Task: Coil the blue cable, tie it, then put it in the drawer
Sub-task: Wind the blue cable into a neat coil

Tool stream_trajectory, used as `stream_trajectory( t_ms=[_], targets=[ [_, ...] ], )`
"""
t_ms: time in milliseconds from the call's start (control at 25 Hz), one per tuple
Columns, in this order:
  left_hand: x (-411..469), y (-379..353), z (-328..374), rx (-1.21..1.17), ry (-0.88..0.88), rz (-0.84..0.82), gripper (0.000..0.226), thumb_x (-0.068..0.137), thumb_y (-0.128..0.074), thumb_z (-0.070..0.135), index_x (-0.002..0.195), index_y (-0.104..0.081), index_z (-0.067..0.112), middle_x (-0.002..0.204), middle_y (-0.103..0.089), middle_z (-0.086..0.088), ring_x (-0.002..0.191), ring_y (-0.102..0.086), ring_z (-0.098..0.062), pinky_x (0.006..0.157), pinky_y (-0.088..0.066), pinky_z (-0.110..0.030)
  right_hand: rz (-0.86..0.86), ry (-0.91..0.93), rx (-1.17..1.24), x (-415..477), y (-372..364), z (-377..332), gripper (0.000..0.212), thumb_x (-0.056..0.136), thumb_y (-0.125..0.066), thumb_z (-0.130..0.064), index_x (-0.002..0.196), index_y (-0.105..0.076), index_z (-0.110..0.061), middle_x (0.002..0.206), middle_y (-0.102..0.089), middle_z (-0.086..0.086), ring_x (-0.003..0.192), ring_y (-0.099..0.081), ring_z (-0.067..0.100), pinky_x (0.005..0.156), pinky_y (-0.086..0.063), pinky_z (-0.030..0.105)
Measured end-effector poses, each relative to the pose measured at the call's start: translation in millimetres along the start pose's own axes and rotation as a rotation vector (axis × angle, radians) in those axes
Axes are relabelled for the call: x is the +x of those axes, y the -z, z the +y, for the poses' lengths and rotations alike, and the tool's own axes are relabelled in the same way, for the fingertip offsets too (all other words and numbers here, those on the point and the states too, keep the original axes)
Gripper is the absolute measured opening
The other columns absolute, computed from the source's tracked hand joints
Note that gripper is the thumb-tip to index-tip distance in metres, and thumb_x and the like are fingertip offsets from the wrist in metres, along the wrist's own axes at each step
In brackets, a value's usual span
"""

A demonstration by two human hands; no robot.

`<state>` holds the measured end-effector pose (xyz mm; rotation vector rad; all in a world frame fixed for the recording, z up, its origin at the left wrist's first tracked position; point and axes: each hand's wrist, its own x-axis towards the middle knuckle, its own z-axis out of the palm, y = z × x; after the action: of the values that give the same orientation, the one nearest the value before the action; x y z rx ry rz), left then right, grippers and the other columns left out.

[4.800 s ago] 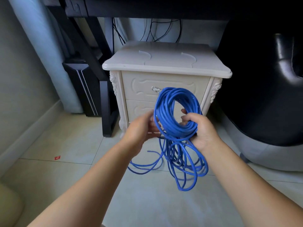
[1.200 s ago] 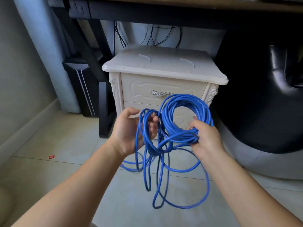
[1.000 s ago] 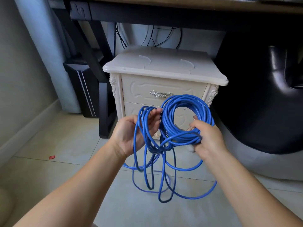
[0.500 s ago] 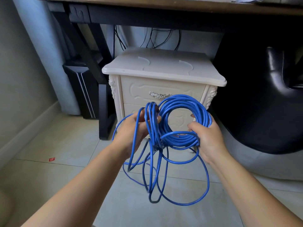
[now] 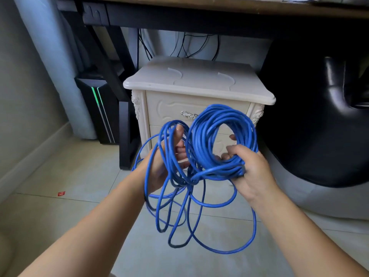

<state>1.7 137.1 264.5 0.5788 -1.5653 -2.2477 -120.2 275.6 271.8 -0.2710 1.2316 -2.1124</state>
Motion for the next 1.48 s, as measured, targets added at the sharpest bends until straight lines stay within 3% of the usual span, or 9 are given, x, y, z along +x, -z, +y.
stream_trajectory(
  t_ms=[160,360,560,680,840,1080,1200,1320,1480],
  targets=[
    [-1.7,-1.9,-1.1,-0.026,0.066,-0.001,0.072,0.062,-0.049,0.07,0.083,-0.063,0.003,0.065,-0.066,-0.01,0.06,-0.068,-0.02,0.056,-0.058,-0.026,-0.015,-0.132,0.184,9.9,11.7,-5.4,0.02,0.089,-0.05,0.0,0.094,-0.061,-0.016,0.073,-0.055,0.003,0.074,-0.058,0.022,0.071,-0.059,0.036],
    [-4.1,0.2,3.2,0.069,0.065,-0.081,0.083,0.069,-0.039,0.071,0.122,-0.062,0.011,0.104,-0.075,-0.01,0.095,-0.072,-0.022,0.084,-0.059,-0.034,-0.016,-0.156,-0.034,8.7,11.3,-10.3,0.02,0.093,-0.048,-0.003,0.104,-0.057,-0.018,0.069,-0.048,0.001,0.061,-0.049,0.022,0.036,-0.047,0.026],
    [-1.8,2.7,2.3,0.076,0.04,-0.136,0.088,0.069,-0.056,0.077,0.126,-0.06,0.011,0.116,-0.072,-0.009,0.106,-0.069,-0.023,0.083,-0.058,-0.032,-0.023,-0.218,-0.074,10.8,15.2,-8.0,0.031,0.091,-0.05,-0.005,0.121,-0.058,-0.009,0.074,-0.046,0.009,0.054,-0.051,0.021,0.035,-0.045,0.023],
    [-6.6,3.4,2.1,0.091,0.017,-0.174,0.062,0.078,-0.053,0.062,0.111,-0.07,0.012,0.116,-0.071,-0.013,0.107,-0.068,-0.028,0.084,-0.058,-0.033,-0.048,-0.103,-0.244,8.1,9.1,-5.2,0.023,0.089,-0.048,0.009,0.098,-0.057,-0.009,0.059,-0.043,0.008,0.051,-0.048,0.021,0.048,-0.054,0.033],
    [-6.8,3.3,0.4,0.111,-0.01,-0.183,0.075,0.067,-0.081,0.055,0.121,-0.061,0.007,0.124,-0.067,-0.012,0.115,-0.064,-0.027,0.096,-0.053,-0.042,-0.024,0.037,-0.469,8.0,6.7,10.6,0.028,0.077,-0.056,0.007,0.096,-0.061,-0.013,0.07,-0.049,0.015,0.061,-0.052,0.027,0.079,-0.051,0.065],
    [-4.2,-13.6,-10.3,0.534,-0.085,0.178,0.019,0.083,-0.072,0.008,0.071,-0.057,0.006,0.066,-0.056,-0.009,0.063,-0.054,-0.019,0.064,-0.046,-0.036,-0.061,-0.023,-0.577,6.0,9.8,29.8,0.03,0.084,-0.059,0.003,0.101,-0.061,-0.021,0.076,-0.063,0.004,0.075,-0.065,0.026,0.084,-0.055,0.054],
    [7.9,-6.2,-15.4,0.728,-0.096,0.345,0.024,0.09,-0.054,0.01,0.066,-0.047,0.01,0.067,-0.052,-0.009,0.067,-0.051,-0.025,0.06,-0.041,-0.037,-0.071,-0.112,-0.65,8.8,10.4,18.9,0.056,0.078,-0.077,-0.023,0.128,-0.052,-0.023,0.114,-0.063,0.01,0.108,-0.062,0.025,0.103,-0.046,0.051],
    [12.6,-3.9,-19.6,1.276,-0.156,0.473,0.016,0.089,-0.051,0.018,0.074,-0.048,0.017,0.066,-0.042,0.006,0.083,-0.05,-0.023,0.063,-0.035,-0.03,0.181,0.359,-0.992,-8.4,-5.6,9.8,0.075,0.071,-0.072,-0.053,0.136,-0.043,-0.028,0.119,-0.053,-0.004,0.115,-0.051,0.012,0.101,-0.042,0.035],
    [7.1,-18.8,-25.1,1.398,-0.301,0.498,0.01,0.088,-0.049,0.024,0.079,-0.047,0.02,0.064,-0.036,0.011,0.082,-0.034,-0.018,0.075,-0.03,-0.033,-0.138,0.293,-1.249,-32.5,-36.2,37.1,0.065,0.087,-0.051,-0.06,0.142,-0.031,-0.032,0.126,-0.054,-0.007,0.115,-0.055,0.012,0.085,-0.039,0.024]
  ],
)
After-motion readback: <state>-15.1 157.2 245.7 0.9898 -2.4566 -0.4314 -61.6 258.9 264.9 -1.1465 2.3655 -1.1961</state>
